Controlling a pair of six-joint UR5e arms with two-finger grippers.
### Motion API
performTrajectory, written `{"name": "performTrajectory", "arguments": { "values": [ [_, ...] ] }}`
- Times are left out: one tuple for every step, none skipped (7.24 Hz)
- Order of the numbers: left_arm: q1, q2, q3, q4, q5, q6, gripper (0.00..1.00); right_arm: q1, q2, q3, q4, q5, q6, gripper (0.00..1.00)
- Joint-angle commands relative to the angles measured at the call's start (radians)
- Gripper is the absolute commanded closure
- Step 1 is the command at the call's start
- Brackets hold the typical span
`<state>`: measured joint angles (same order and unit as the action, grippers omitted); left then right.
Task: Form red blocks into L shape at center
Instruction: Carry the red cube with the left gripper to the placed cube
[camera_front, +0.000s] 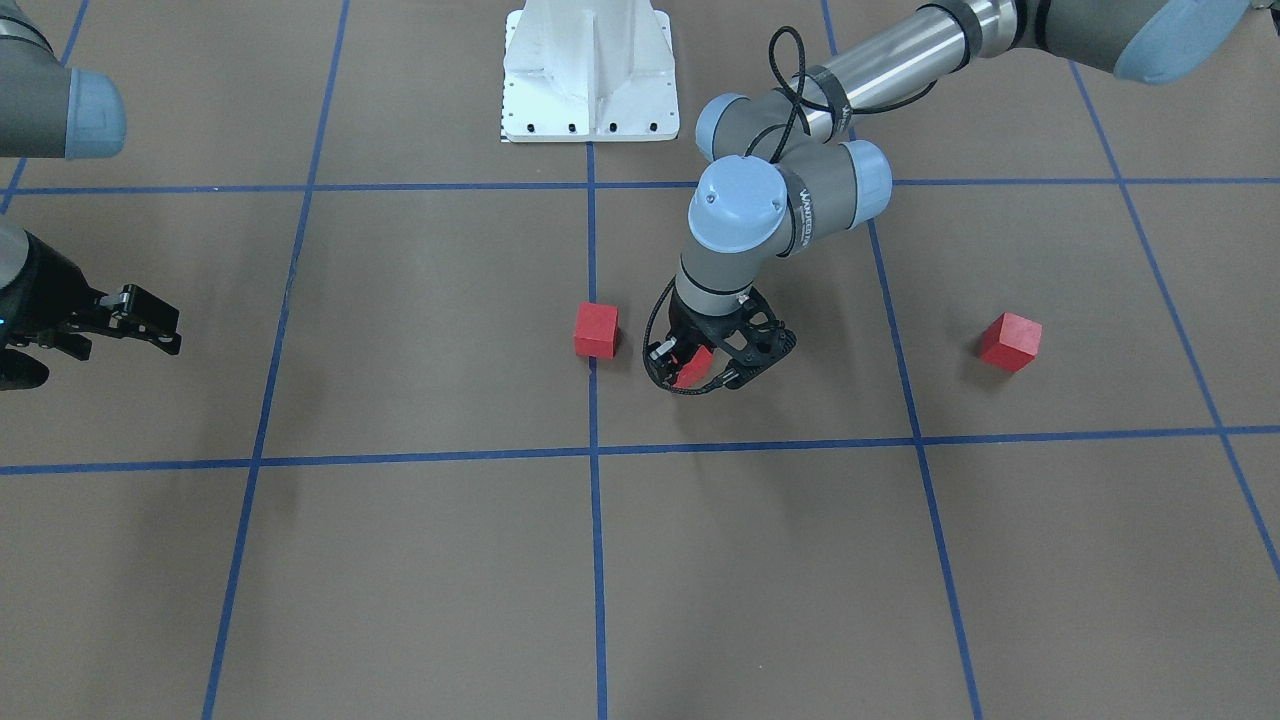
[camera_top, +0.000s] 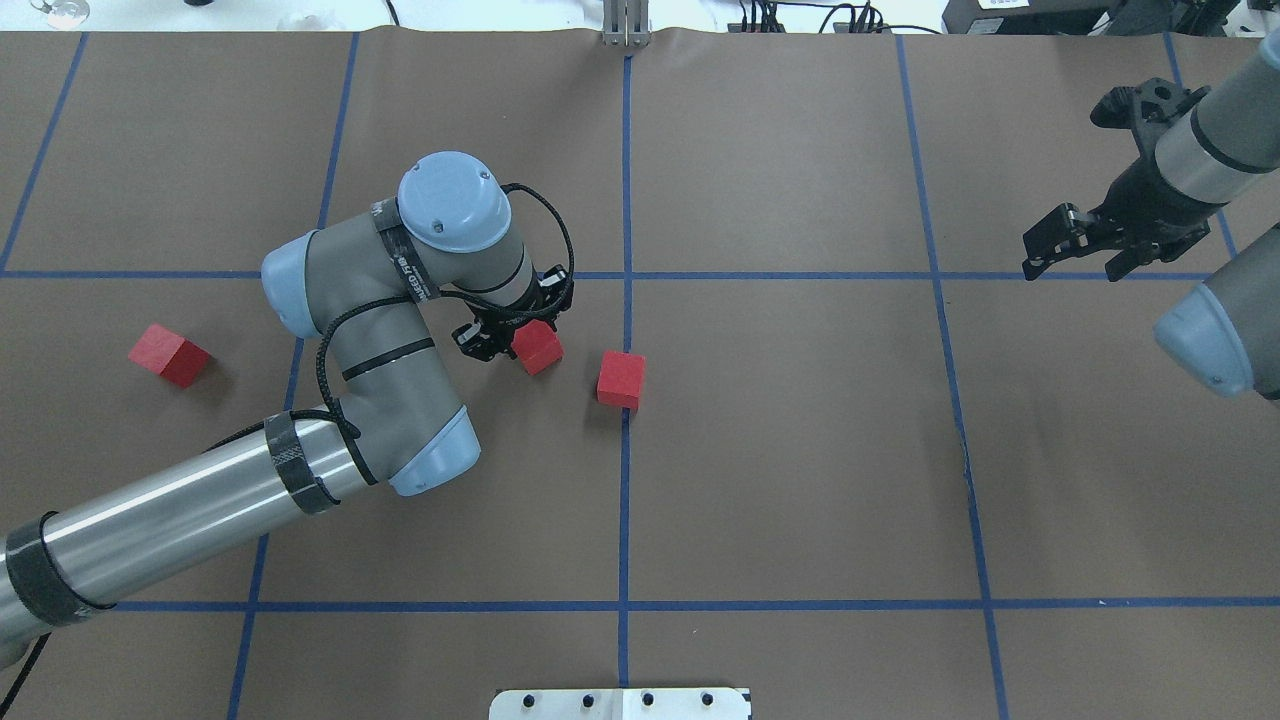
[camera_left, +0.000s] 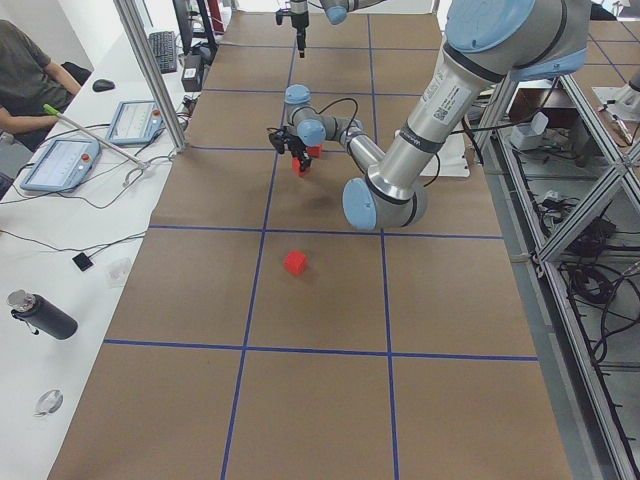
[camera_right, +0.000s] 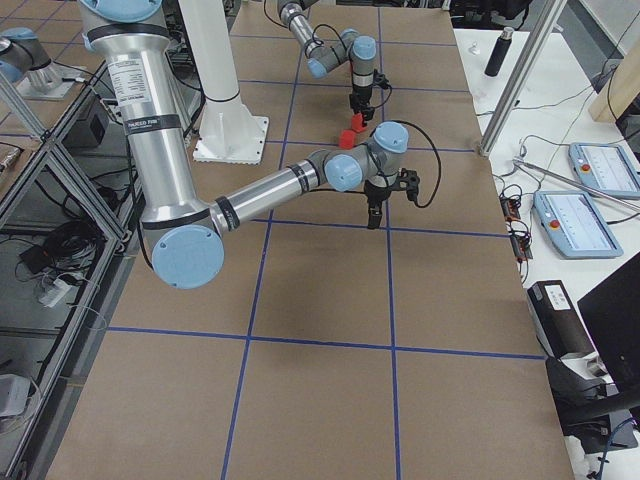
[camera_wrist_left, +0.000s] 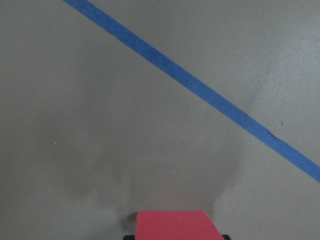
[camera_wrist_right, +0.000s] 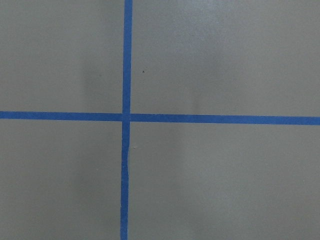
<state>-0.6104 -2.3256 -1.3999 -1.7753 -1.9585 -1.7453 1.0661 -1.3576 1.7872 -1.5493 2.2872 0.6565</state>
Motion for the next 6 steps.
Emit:
{"name": "performTrajectory", "arguments": {
  "values": [
    [-0.015,-0.026,-0.022,0.005,-0.006,0.118,1.0,0.0,0.0,0.0,0.0,0.0,0.0,0.0],
    [-0.031,-0.076,-0.013,0.008,0.003,0.238,1.0,0.0,0.0,0.0,0.0,-0.002,0.0,0.0],
    [-0.048,-0.16,0.058,0.06,0.0,0.368,1.0,0.0,0.002,0.0,0.0,-0.002,0.002,0.0],
    [-0.048,-0.238,0.124,0.141,0.001,0.46,1.0,0.0,0.002,0.0,0.0,-0.002,0.0,0.0],
    [-0.048,-0.245,0.146,0.134,0.0,0.48,1.0,0.0,0.002,0.0,0.002,-0.002,0.0,0.0],
    [-0.046,-0.261,0.169,0.12,0.0,0.484,1.0,0.0,0.002,0.003,0.002,-0.002,0.002,0.0]
  ]
}}
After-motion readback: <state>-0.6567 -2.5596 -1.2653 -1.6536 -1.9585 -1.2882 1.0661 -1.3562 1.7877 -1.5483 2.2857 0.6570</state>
